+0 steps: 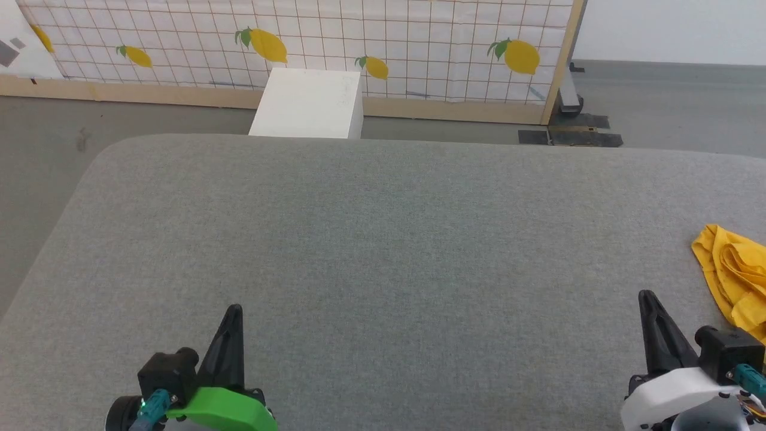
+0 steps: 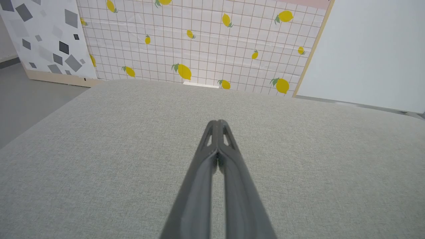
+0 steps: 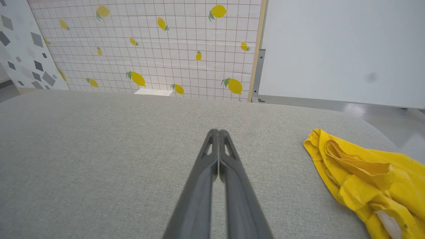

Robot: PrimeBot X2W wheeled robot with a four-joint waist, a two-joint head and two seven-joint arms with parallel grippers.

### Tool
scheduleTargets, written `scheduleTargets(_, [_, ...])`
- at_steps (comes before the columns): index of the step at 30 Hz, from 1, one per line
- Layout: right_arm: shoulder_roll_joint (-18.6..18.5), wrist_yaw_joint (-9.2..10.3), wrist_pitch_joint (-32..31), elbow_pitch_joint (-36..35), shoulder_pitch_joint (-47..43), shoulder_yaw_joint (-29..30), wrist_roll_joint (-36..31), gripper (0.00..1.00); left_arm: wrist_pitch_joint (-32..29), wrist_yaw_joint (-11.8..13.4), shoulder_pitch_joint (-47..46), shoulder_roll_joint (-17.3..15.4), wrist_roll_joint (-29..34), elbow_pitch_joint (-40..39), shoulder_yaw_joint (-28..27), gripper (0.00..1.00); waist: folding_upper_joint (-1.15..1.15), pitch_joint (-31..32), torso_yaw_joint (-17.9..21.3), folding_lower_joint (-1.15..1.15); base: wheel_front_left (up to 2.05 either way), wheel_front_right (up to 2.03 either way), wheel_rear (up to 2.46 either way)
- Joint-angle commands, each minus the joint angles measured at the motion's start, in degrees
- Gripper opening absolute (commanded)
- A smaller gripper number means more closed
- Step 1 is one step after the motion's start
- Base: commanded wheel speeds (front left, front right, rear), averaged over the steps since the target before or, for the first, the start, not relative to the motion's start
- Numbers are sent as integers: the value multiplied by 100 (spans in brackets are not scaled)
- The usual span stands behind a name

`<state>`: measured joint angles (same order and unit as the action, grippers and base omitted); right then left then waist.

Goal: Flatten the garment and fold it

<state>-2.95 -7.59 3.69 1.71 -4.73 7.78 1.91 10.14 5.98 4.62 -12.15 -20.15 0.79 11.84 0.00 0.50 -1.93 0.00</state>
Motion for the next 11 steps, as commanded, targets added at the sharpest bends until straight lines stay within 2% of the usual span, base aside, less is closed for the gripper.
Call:
scheduleTargets(1, [2,3,-23,-27,87,-31,-50,0,-42,-58,-120,68,83,-24,-49,0,0,-1,3,0,0,0,0])
scheduleTargets(11, [3,4,-64,-44,133,-120,-67,0,-158,-122,-160,170,313,-30,-184,0,0,-7,25,0,0,0,0])
